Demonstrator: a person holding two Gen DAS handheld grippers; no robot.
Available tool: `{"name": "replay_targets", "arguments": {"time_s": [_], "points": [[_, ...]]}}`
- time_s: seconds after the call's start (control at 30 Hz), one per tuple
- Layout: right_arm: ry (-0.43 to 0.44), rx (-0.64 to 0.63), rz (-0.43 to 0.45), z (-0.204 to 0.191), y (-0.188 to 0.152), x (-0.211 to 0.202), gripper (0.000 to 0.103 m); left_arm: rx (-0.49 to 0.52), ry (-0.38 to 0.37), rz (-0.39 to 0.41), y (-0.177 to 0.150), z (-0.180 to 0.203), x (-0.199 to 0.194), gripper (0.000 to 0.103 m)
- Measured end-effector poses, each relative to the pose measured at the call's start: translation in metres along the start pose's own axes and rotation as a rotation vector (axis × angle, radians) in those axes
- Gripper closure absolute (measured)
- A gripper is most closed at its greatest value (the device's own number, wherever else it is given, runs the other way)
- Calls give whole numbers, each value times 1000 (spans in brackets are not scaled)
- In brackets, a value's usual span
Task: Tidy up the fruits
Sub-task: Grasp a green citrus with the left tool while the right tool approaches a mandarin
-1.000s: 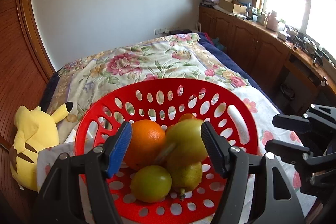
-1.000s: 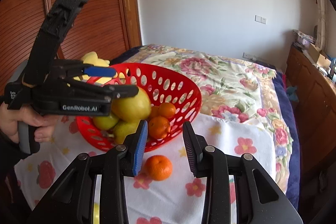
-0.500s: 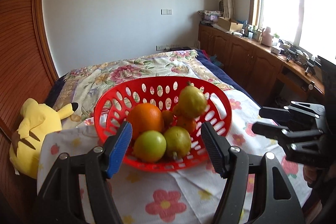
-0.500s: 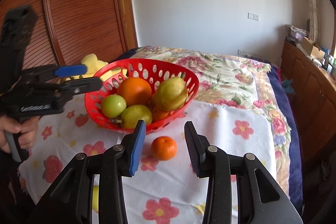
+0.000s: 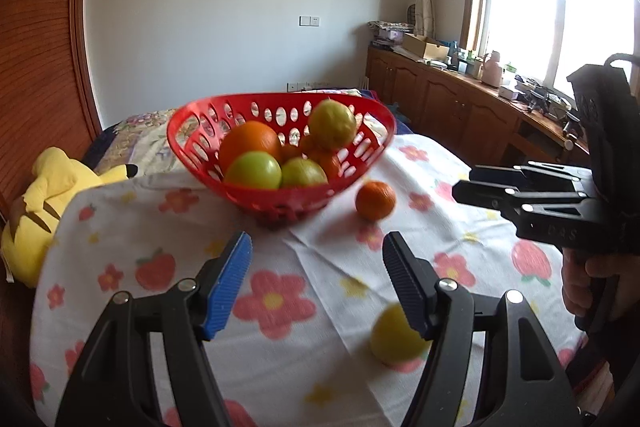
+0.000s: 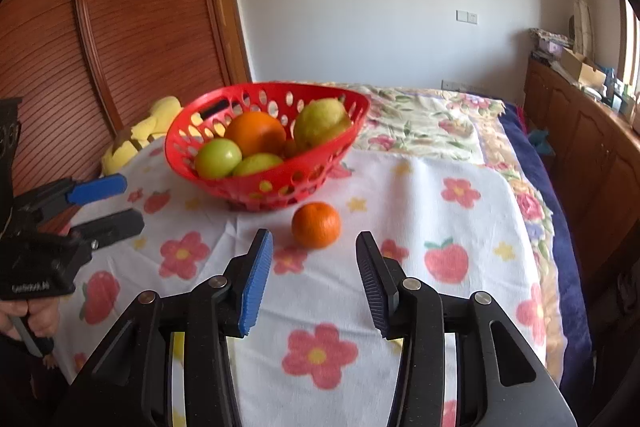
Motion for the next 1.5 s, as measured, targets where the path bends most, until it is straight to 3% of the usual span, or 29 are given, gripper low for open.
{"name": "replay_targets", "arguments": {"time_s": [0.43,1.5], "points": [[-19,42,28,-8,-31,-21,58,40,-41,25,-34,24,-8,34],[-8,40,-4,-15,-45,-16,57,39,-88,-161,-63,52,30,36]]}}
Point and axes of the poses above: each gripper's, at about its wrist camera, not at the fingertips, and x roughly the way its jaws point, z to its right, y to its top, the point moved 8 cm from there along x, roughly the way its jaws point, and after that the axes turned 3 degrees about -y, right-handed, at the moved point
